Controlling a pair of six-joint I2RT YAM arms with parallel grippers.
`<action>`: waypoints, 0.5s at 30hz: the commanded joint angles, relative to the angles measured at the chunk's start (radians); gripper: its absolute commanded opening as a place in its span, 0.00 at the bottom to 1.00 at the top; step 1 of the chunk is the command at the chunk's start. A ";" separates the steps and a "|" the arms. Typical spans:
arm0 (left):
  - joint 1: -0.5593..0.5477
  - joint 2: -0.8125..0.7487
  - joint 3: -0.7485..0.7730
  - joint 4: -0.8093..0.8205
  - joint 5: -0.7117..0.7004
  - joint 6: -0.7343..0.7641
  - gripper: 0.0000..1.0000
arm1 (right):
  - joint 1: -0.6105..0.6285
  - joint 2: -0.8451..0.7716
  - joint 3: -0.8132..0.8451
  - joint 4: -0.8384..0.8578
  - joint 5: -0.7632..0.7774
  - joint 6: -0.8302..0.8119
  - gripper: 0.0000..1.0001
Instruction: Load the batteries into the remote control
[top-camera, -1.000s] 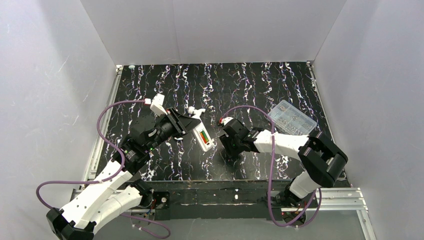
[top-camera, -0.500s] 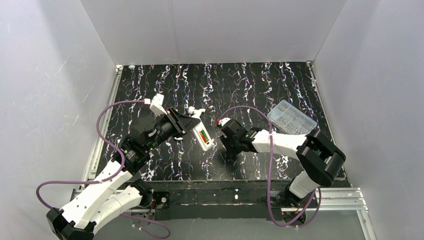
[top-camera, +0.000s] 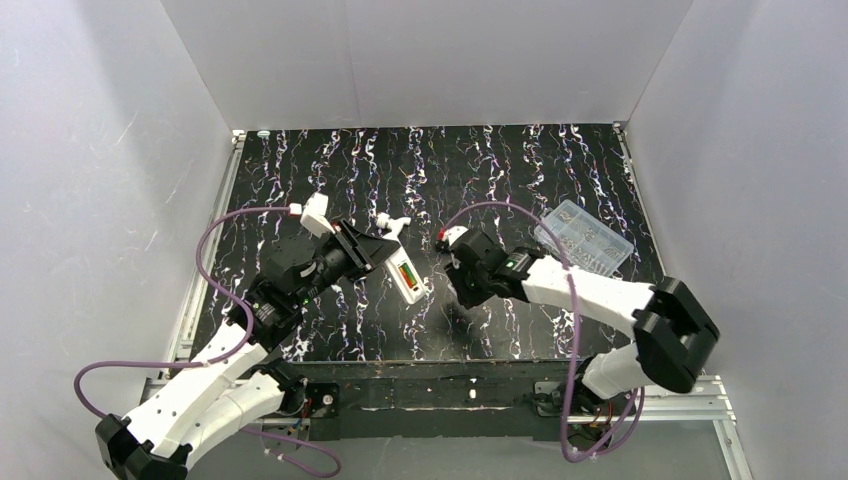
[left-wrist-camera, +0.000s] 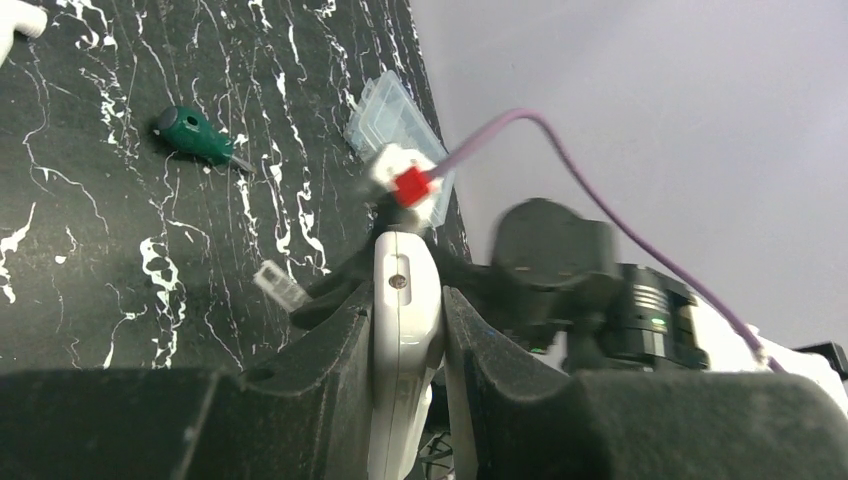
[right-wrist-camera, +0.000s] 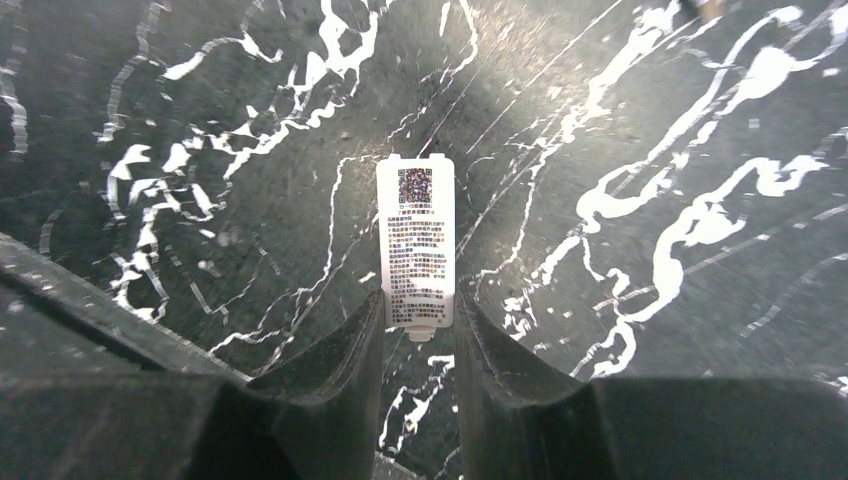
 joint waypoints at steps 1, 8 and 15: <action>0.006 -0.015 -0.036 0.158 -0.048 -0.034 0.00 | -0.024 -0.143 0.086 -0.125 0.025 -0.028 0.33; 0.007 0.040 -0.056 0.312 -0.047 -0.079 0.00 | -0.081 -0.266 0.316 -0.315 -0.074 -0.118 0.32; 0.006 0.121 -0.091 0.500 -0.144 -0.152 0.00 | -0.084 -0.211 0.648 -0.473 -0.288 -0.092 0.31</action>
